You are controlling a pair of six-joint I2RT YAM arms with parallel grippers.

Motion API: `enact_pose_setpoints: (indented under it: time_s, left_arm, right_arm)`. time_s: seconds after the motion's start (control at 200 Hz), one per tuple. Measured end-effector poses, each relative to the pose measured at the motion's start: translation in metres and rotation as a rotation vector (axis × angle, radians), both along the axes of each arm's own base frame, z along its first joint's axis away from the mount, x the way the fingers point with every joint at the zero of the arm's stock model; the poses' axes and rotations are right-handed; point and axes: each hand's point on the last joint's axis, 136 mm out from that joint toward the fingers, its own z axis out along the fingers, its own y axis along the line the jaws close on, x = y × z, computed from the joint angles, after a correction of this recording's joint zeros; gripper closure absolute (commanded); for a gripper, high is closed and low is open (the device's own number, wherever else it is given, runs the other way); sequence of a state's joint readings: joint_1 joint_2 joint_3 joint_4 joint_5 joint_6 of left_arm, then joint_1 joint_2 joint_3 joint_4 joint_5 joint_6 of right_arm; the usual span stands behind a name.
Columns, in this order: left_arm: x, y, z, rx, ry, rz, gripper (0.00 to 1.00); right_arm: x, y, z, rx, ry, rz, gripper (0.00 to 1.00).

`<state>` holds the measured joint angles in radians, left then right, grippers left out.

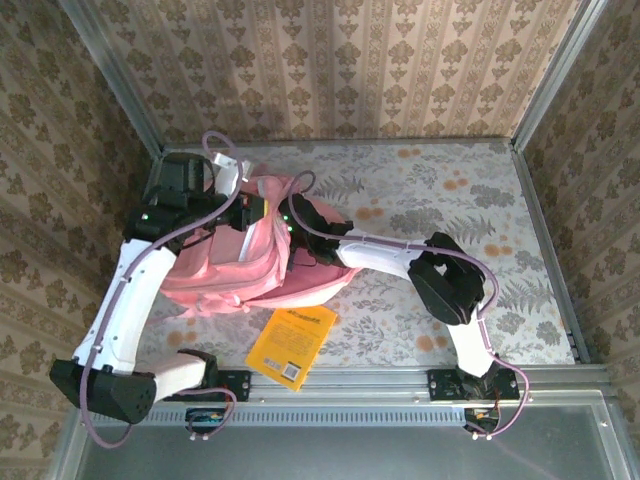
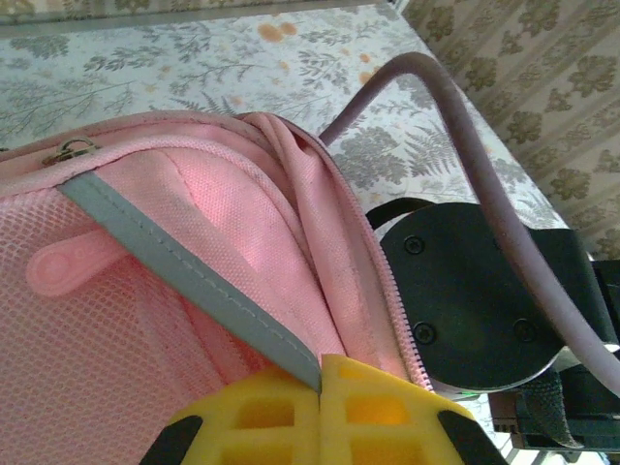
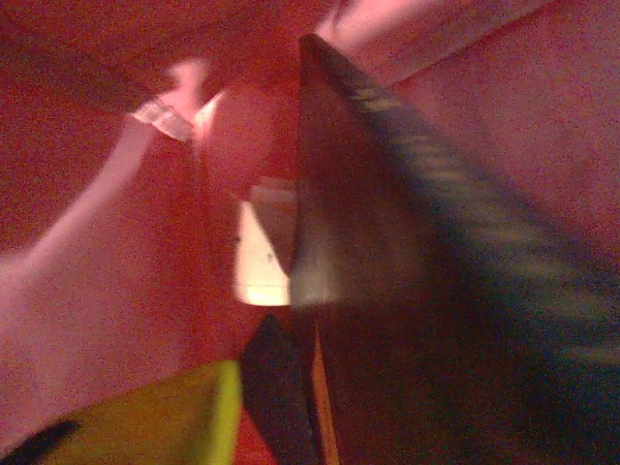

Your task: Pack books, pencil case, and school supplies into a backpack

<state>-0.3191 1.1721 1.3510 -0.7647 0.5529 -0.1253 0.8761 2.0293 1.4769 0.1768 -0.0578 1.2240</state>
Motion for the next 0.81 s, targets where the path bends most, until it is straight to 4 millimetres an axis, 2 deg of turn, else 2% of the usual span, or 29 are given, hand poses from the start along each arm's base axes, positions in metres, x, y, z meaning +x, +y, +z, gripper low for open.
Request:
enact_pose_setpoints:
  time_s: [0.115, 0.26, 0.395, 0.69, 0.805]
  left_arm:
    - [0.002, 0.003, -0.001, 0.020, -0.013, 0.014, 1.00]
    - [0.008, 0.009, -0.003, 0.054, -0.031, 0.052, 1.00]
    - [0.015, 0.018, -0.002, 0.077, -0.051, 0.100, 1.00]
    - [0.026, 0.042, -0.003, 0.125, -0.057, 0.239, 1.00]
    - [0.033, 0.056, -0.005, 0.150, -0.055, 0.317, 1.00]
  right_arm:
    - [-0.004, -0.006, 0.004, -0.044, -0.068, 0.033, 0.20]
    - [-0.022, -0.029, 0.015, -0.133, -0.163, 0.079, 0.14]
    - [-0.032, -0.045, 0.034, -0.185, -0.234, 0.110, 0.14]
    - [-0.037, -0.080, 0.044, -0.296, -0.317, 0.113, 0.20]
    - [-0.037, -0.098, 0.064, -0.322, -0.373, 0.094, 0.23]
